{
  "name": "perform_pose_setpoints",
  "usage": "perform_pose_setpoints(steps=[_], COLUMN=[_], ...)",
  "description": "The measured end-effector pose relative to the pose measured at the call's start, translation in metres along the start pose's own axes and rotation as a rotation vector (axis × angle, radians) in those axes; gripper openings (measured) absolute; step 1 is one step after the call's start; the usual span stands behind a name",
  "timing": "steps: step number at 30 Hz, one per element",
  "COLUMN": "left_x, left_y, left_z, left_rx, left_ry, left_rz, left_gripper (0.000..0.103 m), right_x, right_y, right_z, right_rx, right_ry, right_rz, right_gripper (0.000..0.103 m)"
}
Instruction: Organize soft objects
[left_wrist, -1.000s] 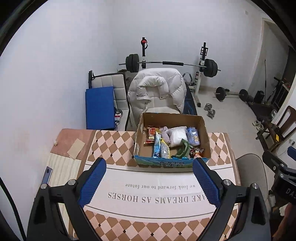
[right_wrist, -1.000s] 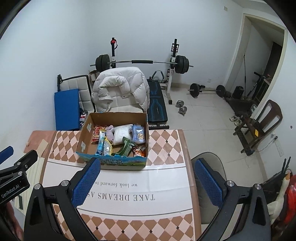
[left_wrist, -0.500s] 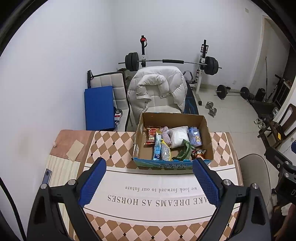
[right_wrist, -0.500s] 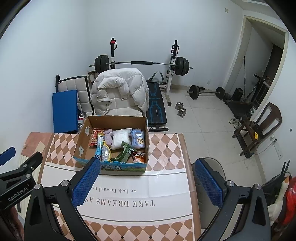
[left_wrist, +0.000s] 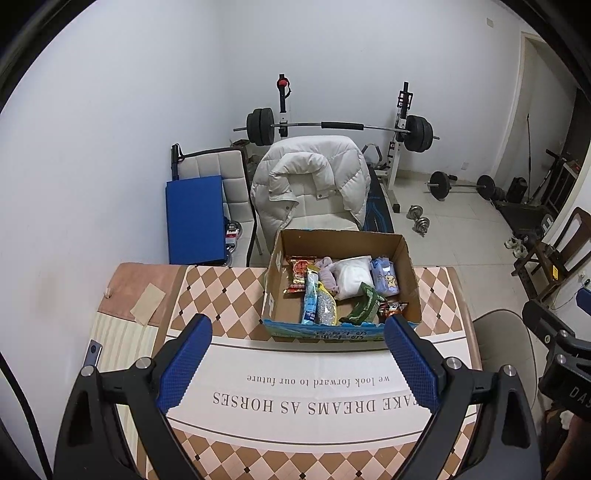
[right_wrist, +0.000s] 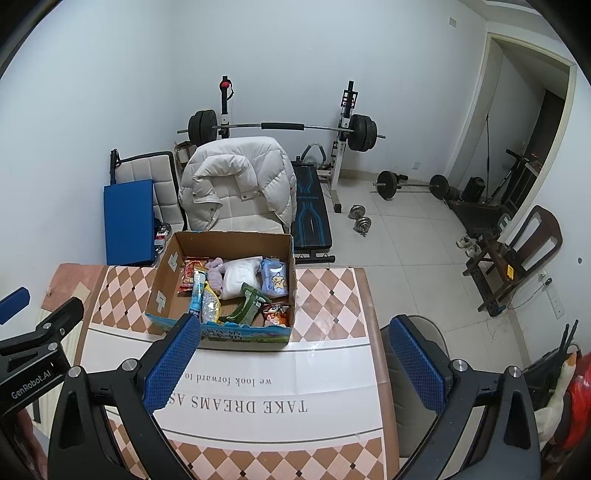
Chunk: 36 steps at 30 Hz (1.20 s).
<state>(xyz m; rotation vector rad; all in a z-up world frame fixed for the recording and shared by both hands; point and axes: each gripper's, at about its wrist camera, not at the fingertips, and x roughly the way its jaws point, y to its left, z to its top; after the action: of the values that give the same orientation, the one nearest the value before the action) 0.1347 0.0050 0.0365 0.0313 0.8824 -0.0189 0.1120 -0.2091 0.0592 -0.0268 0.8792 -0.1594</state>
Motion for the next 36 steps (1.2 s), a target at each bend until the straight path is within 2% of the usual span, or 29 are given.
perform_pose_setpoints(steps=[36], left_x=[-0.0070], left_y=[-0.0008], left_z=[0.0012], left_rx=[0.003], left_ry=[-0.006], left_rz=[-0.012], left_gripper=[0.096], right_x=[-0.0038], right_y=[-0.0041], right_z=[0.0004], right_rx=[-0.001], right_ry=[-0.008], right_rz=[0.003], right_gripper=[0.103])
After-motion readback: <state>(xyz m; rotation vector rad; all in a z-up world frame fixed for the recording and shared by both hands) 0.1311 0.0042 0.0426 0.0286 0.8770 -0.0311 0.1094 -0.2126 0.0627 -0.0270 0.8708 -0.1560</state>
